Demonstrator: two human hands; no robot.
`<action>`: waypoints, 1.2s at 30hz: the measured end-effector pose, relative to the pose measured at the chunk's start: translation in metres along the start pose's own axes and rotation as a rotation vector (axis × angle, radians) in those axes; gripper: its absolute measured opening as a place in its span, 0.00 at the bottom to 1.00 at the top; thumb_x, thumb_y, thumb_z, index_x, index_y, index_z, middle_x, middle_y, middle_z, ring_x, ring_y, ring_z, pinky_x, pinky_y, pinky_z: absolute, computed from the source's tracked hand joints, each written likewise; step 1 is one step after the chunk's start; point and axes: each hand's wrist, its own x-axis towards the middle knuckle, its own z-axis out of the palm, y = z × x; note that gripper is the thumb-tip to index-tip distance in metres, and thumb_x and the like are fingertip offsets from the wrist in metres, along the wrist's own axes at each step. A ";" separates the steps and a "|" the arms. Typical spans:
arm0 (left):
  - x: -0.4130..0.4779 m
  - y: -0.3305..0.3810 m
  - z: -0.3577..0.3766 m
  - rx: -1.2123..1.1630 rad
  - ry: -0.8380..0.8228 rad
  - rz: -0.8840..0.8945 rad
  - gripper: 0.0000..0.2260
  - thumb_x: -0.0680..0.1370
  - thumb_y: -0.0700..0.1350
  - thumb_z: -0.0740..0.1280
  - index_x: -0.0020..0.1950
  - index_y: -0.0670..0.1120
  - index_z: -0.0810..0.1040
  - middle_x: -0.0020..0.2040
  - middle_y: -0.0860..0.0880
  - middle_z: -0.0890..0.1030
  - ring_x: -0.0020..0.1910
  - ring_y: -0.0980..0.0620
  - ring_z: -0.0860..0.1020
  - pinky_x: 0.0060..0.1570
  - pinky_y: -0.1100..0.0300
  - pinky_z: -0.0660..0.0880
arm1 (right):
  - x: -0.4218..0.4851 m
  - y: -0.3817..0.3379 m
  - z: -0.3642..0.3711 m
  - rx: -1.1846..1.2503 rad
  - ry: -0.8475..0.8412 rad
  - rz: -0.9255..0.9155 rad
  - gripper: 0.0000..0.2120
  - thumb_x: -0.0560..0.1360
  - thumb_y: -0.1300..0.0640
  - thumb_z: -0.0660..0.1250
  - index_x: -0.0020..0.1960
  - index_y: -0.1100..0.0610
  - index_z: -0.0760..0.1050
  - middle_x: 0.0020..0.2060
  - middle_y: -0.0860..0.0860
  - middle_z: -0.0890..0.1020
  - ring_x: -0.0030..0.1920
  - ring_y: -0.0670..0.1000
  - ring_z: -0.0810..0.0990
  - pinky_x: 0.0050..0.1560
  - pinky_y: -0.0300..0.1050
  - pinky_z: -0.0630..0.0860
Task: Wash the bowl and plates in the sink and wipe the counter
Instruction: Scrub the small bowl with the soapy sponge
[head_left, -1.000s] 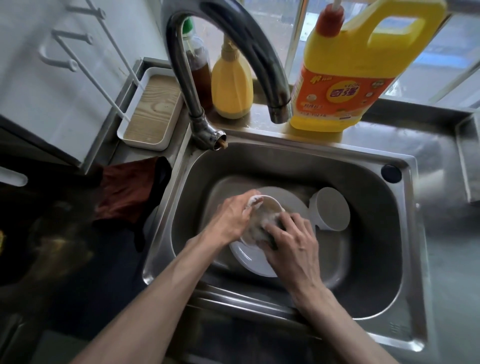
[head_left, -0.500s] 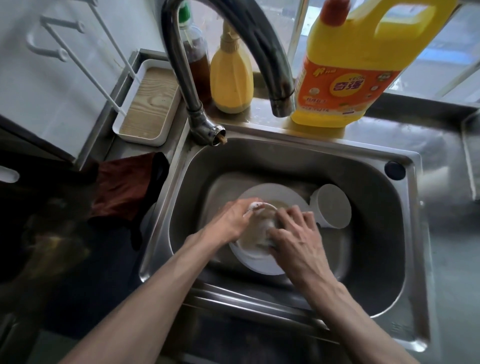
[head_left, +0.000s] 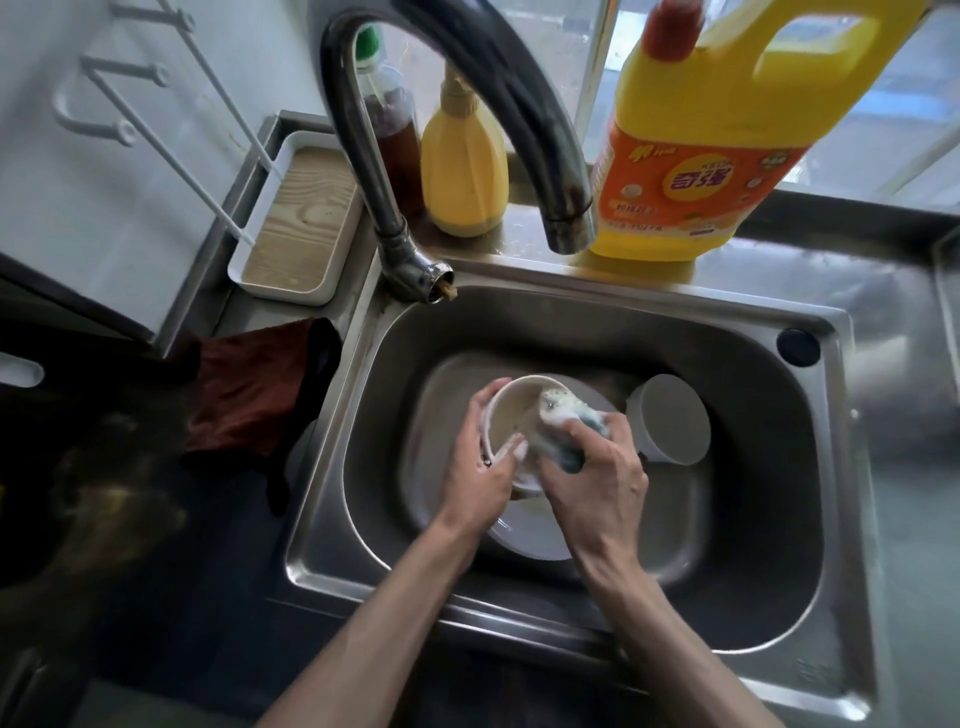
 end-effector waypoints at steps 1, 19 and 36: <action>0.000 -0.001 0.002 0.003 0.050 0.019 0.25 0.78 0.28 0.66 0.70 0.49 0.73 0.63 0.52 0.80 0.63 0.58 0.79 0.62 0.59 0.77 | -0.002 -0.001 -0.001 0.000 -0.047 -0.004 0.13 0.71 0.53 0.80 0.54 0.49 0.84 0.53 0.48 0.75 0.43 0.50 0.80 0.40 0.36 0.72; 0.035 0.009 -0.021 0.339 -0.333 -0.084 0.23 0.83 0.58 0.57 0.63 0.43 0.80 0.56 0.46 0.84 0.57 0.52 0.82 0.61 0.55 0.77 | -0.009 -0.005 0.010 0.114 -0.111 -0.257 0.14 0.71 0.58 0.80 0.56 0.53 0.85 0.53 0.47 0.85 0.56 0.48 0.81 0.57 0.42 0.77; 0.046 0.016 -0.029 0.609 -0.333 -0.110 0.12 0.84 0.53 0.62 0.61 0.52 0.80 0.57 0.48 0.84 0.58 0.46 0.81 0.60 0.51 0.77 | 0.015 -0.013 -0.021 -0.327 -0.617 -0.469 0.13 0.83 0.52 0.65 0.66 0.45 0.77 0.58 0.49 0.77 0.61 0.51 0.65 0.60 0.41 0.58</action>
